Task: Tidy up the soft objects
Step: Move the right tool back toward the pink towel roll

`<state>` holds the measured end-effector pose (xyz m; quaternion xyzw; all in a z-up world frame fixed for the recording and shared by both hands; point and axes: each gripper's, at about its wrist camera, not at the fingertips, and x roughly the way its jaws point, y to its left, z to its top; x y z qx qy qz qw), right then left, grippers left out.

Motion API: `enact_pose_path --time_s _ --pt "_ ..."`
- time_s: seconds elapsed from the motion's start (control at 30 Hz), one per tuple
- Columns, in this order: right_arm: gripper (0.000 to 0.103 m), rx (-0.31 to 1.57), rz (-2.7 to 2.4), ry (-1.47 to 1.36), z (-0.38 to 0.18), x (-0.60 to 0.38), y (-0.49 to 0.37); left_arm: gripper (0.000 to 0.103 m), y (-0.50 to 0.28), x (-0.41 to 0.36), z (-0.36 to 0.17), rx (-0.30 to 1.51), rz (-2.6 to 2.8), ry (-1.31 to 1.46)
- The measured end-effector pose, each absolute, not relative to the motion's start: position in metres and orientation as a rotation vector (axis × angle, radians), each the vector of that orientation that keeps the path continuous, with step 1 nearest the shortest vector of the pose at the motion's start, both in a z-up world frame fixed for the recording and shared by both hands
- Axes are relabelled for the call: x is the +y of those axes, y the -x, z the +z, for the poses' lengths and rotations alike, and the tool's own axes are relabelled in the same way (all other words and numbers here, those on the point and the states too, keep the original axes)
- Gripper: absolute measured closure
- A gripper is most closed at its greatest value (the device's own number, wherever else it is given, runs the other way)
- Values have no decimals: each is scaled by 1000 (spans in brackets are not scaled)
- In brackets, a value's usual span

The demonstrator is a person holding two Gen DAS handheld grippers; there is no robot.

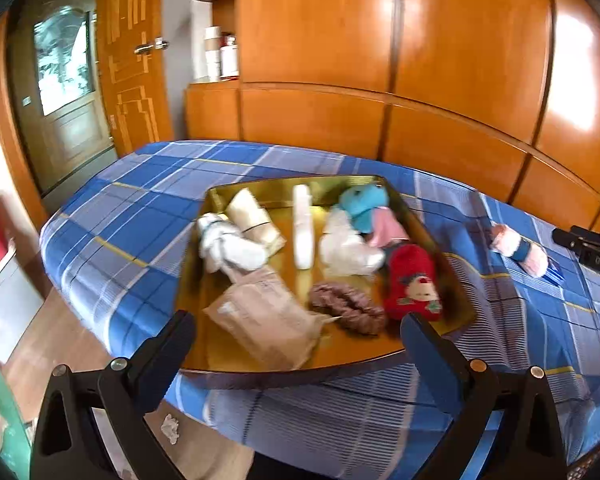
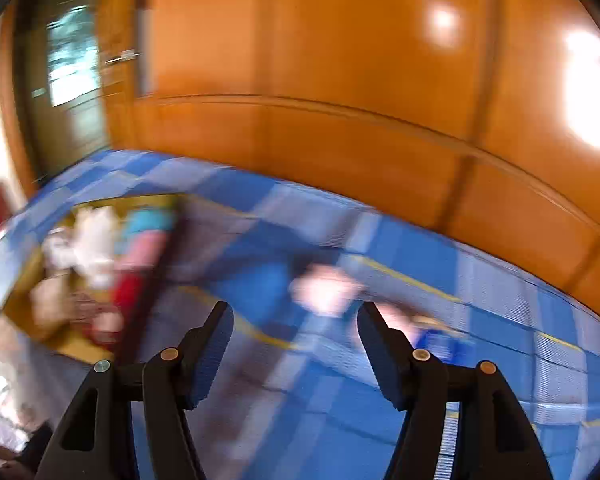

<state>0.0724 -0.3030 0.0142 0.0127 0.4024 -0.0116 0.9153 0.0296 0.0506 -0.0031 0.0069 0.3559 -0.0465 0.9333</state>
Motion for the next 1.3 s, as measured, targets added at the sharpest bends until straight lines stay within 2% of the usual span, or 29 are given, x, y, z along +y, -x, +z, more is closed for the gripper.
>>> enact_pose_path --time_s 0.17,0.3,0.47,0.83,1.3 --pt "38 816 -304 -106 -9 -401 -56 0 -34 22 3 724 -162 -59" --pt "38 881 -538 -342 -37 -473 -35 0 -33 -11 8 708 -243 -94" --pt "38 873 -594 -599 -49 -516 -16 1 -35 -49 -1 748 -323 -96" --pt "38 917 -582 -604 -52 -508 -19 1 -5 -128 -27 816 -516 -240" --pt "38 947 -582 -595 -57 -507 -24 1 -15 -167 -13 785 -568 -261"
